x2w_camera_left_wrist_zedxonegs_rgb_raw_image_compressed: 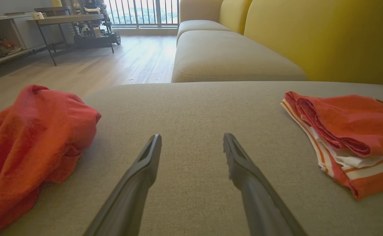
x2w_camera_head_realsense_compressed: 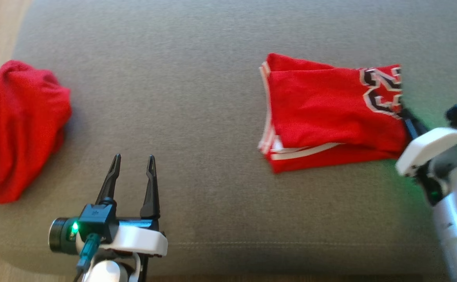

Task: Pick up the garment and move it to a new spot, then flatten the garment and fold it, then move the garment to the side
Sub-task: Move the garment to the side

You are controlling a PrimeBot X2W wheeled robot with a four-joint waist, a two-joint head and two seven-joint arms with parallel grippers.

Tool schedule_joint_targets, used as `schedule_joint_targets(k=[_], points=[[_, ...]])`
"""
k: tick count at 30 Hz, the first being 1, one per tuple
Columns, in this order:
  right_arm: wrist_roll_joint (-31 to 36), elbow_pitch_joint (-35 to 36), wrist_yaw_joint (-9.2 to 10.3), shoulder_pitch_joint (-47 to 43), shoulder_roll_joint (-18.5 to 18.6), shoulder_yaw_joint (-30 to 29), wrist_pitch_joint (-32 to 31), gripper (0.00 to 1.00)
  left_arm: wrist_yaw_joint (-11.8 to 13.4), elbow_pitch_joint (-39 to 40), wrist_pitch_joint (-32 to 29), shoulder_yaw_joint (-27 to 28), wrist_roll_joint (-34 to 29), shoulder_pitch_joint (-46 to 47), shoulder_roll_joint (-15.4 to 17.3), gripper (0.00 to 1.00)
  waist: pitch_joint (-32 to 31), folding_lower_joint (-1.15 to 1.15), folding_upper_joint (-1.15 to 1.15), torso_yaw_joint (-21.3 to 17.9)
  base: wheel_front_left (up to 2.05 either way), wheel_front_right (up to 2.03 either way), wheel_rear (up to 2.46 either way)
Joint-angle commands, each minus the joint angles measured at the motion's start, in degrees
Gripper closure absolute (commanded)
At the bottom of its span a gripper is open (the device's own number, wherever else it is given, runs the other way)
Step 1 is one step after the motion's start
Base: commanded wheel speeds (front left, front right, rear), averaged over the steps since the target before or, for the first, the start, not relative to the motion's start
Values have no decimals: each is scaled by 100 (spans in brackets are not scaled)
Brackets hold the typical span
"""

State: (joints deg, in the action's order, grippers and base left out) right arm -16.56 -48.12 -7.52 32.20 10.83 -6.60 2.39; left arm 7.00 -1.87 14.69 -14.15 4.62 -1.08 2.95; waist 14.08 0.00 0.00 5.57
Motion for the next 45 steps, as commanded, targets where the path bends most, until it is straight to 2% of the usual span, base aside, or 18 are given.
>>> schedule_joint_targets(k=[1, 7, 10, 21, 28, 38, 39, 40, 41, 42, 45], points=[[140, 232, 3, 184, 224, 34, 98, 100, -24, 200, 31, 194, -62, 79, -7, 0, 8, 0, 0, -115, 0, 0, 0], [401, 669, 3, 357, 657, 8, -10, 100, -99, 212, 31, 219, -146, 133, -7, 0, 105, 0, 0, -466, 0, 0, 0], [525, 995, 3, 432, 1016, -4, -119, 100, -172, 206, 31, 253, -219, 215, 0, 0, 206, 0, 0, -675, 0, 0, 0], [801, 1653, 3, 439, 1686, -608, -264, 100, -290, 273, 31, 327, -340, 466, 65, 0, 563, 0, 0, -924, 0, 0, 0], [1082, 2079, 3, 347, 1731, -840, -412, 100, -353, 276, 31, 320, -375, 559, 99, 0, 710, 0, 0, -991, 0, 0, 0], [1840, 2815, 3, 139, 1262, -1472, -610, 100, -369, 242, 31, 320, -373, 615, 101, 0, 705, 0, 0, -1011, 0, 0, 0], [1911, 2845, 3, 127, 1229, -1544, -639, 85, -373, 234, 31, 314, -371, 619, 99, 0, 696, 0, 0, -1001, 0, 0, 0], [1978, 2876, 3, 115, 1174, -1639, -676, 42, -374, 230, 31, 306, -368, 624, 97, 0, 685, 0, 0, -989, 0, 0, 0], [1978, 2876, 3, 115, 1174, -1639, -676, 42, -374, 230, 31, 306, -368, 624, 97, 0, 685, 0, 0, -989, 0, 0, 0], [2083, 2919, 3, 101, 1120, -1749, -702, 0, -373, 228, 31, 301, -365, 627, 94, 0, 674, 0, 0, -978, 0, 0, 0], [2432, 3118, 3, 19, 972, -1944, -678, 0, -364, 228, 31, 310, -352, 618, 89, 0, 636, 0, 0, -954, 0, 0, 0]])
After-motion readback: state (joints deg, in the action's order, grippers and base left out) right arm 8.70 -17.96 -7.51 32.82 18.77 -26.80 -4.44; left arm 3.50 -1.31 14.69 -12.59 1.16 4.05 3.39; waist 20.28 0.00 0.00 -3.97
